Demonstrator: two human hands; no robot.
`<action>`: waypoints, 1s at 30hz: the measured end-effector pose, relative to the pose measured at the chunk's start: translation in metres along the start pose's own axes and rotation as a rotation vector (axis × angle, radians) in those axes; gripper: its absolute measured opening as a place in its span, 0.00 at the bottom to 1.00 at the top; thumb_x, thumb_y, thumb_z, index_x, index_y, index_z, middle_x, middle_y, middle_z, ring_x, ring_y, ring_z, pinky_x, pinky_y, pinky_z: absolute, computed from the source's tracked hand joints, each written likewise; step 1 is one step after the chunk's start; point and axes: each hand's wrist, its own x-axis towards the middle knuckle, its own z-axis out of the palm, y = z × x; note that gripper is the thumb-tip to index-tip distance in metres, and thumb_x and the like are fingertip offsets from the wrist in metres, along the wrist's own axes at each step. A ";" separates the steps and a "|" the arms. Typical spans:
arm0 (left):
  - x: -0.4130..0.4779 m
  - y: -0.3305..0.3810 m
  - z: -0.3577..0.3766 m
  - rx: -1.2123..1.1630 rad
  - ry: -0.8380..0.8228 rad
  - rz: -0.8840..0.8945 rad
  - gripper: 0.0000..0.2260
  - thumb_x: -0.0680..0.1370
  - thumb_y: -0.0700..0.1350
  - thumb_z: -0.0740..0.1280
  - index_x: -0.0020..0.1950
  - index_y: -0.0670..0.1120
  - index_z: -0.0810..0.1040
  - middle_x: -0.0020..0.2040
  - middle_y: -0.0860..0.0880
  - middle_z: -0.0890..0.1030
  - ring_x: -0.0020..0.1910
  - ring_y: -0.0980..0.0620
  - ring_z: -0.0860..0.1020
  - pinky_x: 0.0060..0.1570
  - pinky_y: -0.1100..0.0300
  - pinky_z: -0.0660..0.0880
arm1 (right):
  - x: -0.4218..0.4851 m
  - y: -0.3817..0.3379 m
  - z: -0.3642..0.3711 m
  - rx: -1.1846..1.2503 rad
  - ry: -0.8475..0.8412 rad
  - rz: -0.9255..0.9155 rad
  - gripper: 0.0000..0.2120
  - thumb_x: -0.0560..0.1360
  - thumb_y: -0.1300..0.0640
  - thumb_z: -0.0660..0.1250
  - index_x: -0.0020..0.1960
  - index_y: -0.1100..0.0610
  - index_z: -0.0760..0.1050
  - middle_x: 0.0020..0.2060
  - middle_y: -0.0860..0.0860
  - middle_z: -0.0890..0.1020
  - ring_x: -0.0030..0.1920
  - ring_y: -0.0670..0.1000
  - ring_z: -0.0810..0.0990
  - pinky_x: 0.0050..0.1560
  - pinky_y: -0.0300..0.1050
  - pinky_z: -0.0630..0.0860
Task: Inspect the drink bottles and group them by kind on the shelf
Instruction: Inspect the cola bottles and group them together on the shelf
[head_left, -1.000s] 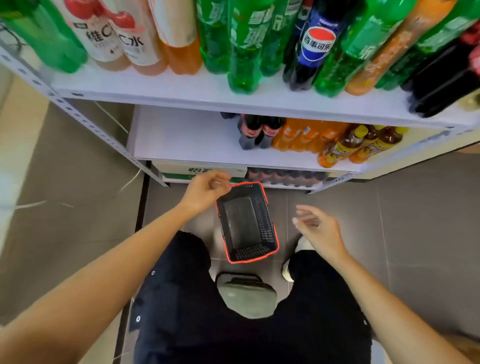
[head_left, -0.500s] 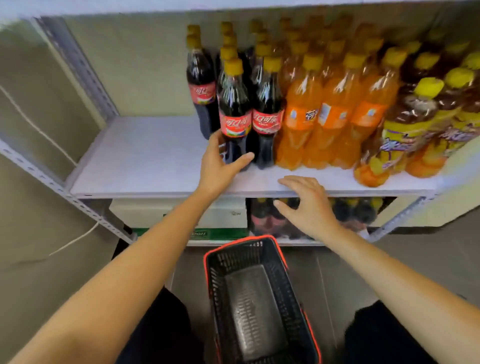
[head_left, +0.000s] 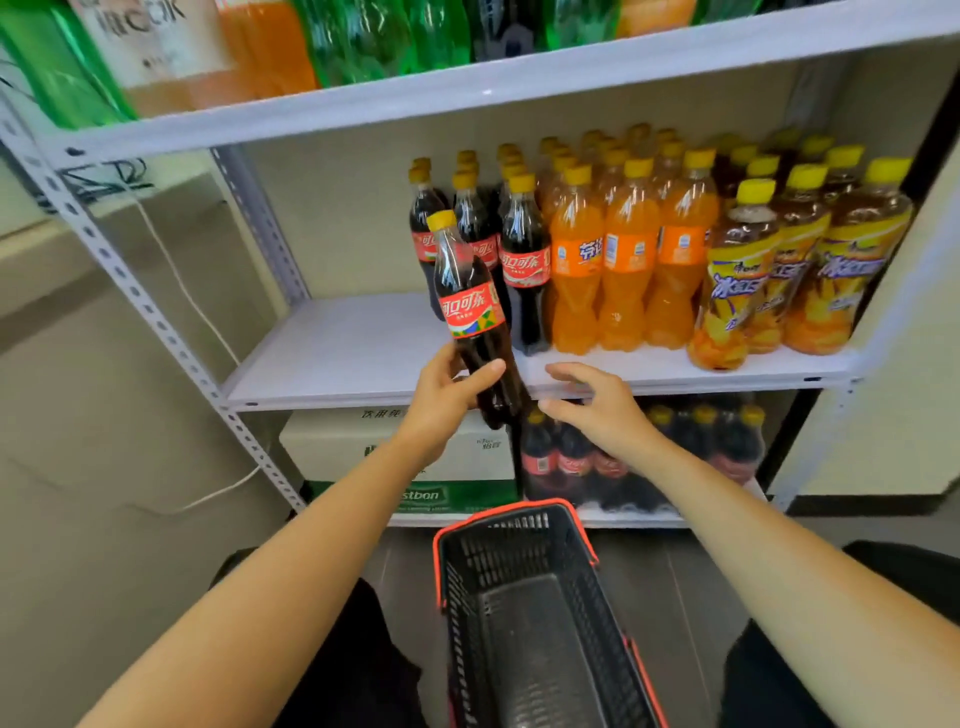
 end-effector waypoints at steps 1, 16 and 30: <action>-0.012 0.003 0.004 -0.039 -0.015 -0.013 0.16 0.79 0.44 0.73 0.65 0.46 0.77 0.61 0.44 0.83 0.57 0.48 0.84 0.53 0.50 0.82 | -0.004 -0.007 0.002 0.112 -0.036 0.021 0.23 0.77 0.58 0.74 0.71 0.52 0.76 0.66 0.48 0.79 0.69 0.49 0.75 0.60 0.35 0.72; -0.068 -0.011 0.014 -0.226 -0.066 -0.137 0.19 0.78 0.49 0.72 0.66 0.42 0.77 0.60 0.41 0.83 0.61 0.42 0.81 0.65 0.42 0.76 | -0.081 -0.005 0.034 0.306 0.050 0.126 0.21 0.70 0.62 0.80 0.59 0.51 0.80 0.53 0.52 0.86 0.56 0.53 0.85 0.58 0.52 0.81; -0.097 -0.035 0.042 -0.387 -0.226 -0.216 0.26 0.74 0.38 0.74 0.71 0.40 0.71 0.63 0.39 0.80 0.61 0.42 0.81 0.56 0.47 0.80 | -0.157 0.042 0.054 0.350 0.255 0.121 0.26 0.65 0.38 0.76 0.60 0.46 0.75 0.55 0.49 0.78 0.54 0.44 0.78 0.56 0.37 0.73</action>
